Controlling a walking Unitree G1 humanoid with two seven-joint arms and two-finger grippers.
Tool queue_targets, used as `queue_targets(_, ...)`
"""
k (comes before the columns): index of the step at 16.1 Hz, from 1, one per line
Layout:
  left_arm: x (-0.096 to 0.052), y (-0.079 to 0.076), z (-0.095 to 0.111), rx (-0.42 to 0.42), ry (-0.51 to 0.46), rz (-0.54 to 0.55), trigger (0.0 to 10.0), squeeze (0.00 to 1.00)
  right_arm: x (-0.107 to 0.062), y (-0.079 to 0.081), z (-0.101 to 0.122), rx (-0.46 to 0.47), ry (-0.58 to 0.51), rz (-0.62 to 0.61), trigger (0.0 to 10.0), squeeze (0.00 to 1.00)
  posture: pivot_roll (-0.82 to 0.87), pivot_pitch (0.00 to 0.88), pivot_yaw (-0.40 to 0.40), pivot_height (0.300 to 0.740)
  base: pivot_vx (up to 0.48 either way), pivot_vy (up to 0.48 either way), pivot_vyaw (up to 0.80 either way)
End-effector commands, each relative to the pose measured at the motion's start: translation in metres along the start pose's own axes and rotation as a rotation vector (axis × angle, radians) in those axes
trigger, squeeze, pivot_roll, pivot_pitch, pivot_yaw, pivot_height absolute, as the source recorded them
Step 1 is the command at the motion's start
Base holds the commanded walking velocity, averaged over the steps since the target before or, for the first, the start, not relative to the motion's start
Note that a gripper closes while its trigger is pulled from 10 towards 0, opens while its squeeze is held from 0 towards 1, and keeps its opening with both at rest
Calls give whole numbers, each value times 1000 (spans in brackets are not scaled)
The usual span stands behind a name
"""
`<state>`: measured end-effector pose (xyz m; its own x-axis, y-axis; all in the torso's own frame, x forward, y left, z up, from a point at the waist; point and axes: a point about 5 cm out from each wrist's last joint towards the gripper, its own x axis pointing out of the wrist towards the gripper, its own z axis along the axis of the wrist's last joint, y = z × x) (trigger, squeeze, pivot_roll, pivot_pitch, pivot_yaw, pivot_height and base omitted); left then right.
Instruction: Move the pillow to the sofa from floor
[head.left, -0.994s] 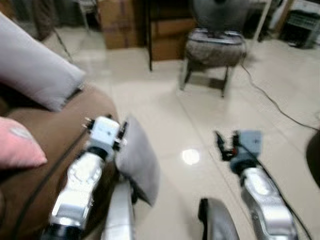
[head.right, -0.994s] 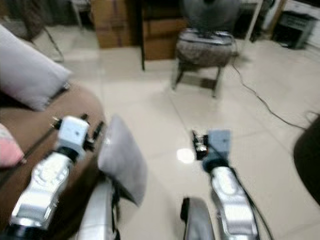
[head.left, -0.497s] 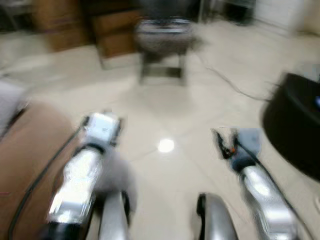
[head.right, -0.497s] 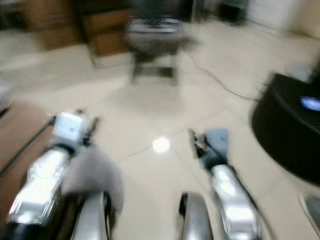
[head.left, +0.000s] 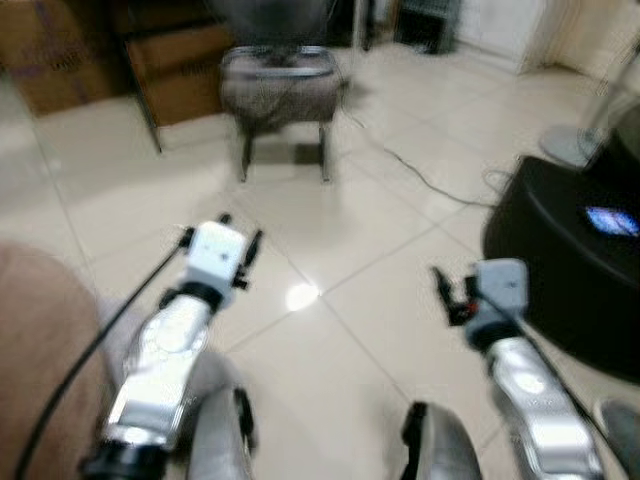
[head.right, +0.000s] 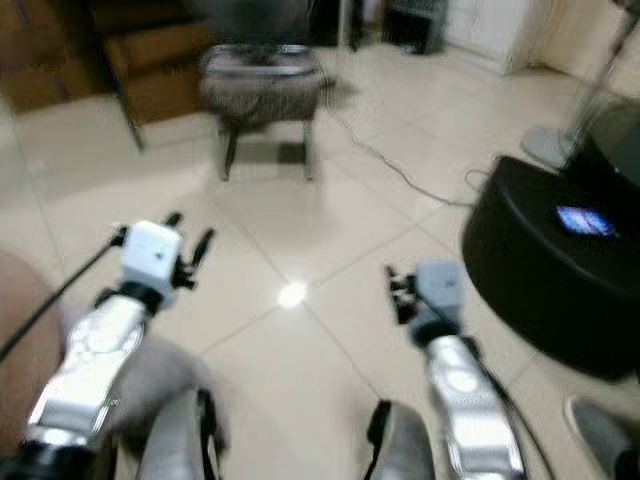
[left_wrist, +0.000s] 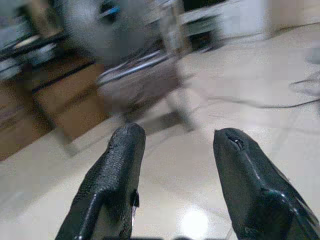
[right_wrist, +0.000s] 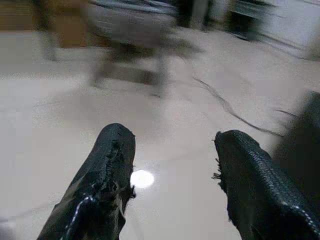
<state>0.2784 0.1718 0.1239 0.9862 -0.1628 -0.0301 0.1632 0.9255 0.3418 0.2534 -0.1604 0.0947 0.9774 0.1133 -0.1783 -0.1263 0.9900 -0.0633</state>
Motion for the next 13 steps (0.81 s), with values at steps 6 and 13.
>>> queue_targets(6, 3, 15, -44, -88, 315, 161, 10000, 0, 2, -3, 0, -33, 26, 77, 10000, 0, -1, 0, -13, 526, 0, 0, 0)
queue_targets(13, 11, 43, -93, -163, 603, 330, 10000, 71, 9, 11, 12, -132, 29, 375, 10000, 0, -20, 0, -18, 526, 0, 0, 0)
